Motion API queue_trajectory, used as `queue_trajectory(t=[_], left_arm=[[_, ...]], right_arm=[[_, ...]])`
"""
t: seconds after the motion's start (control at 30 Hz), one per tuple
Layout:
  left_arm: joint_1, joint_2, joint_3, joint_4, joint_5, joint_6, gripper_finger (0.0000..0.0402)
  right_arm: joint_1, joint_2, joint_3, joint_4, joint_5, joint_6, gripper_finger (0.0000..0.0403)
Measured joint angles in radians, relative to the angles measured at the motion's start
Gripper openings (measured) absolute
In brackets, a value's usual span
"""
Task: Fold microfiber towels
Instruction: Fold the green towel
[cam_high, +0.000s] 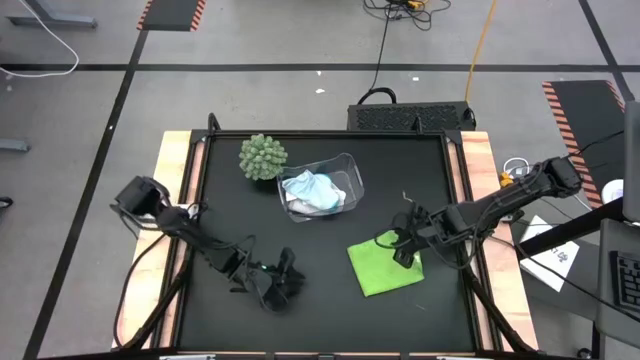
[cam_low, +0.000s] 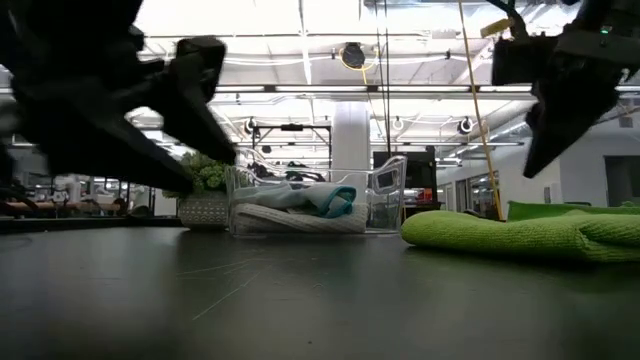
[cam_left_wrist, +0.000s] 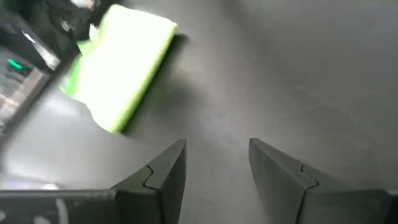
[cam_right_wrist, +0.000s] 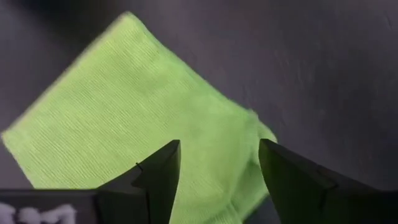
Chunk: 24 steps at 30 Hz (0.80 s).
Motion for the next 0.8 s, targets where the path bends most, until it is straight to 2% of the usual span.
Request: queue_trajectory(t=[0.13, 0.37, 0.47, 0.6, 0.8], left_arm=[[0.015, 0.087, 0.052, 0.039, -0.104, 0.132, 0.0175], [0.094, 0.164, 0.236, 0.011, -0.115, 0.078, 0.0176], [0.112, 0.182, 0.298, -0.045, -0.1, 0.12, 0.0188], [0.143, 0.22, 0.357, -0.107, -0.1, 0.164, 0.0224], [0.177, 0.317, 0.414, -0.095, -0.087, 0.304, 0.0277]], right_arm=[[0.022, 0.0, 0.0, -0.074, 0.066, 0.092, 0.0198], [0.056, 0.0, -0.031, -0.069, 0.082, 0.185, 0.0187], [0.062, 0.0, -0.069, 0.018, 0.082, 0.183, 0.0185], [0.071, -0.001, -0.119, 0.203, 0.077, 0.139, 0.0185], [0.077, 0.0, -0.194, 0.377, 0.031, 0.1, 0.0185]])
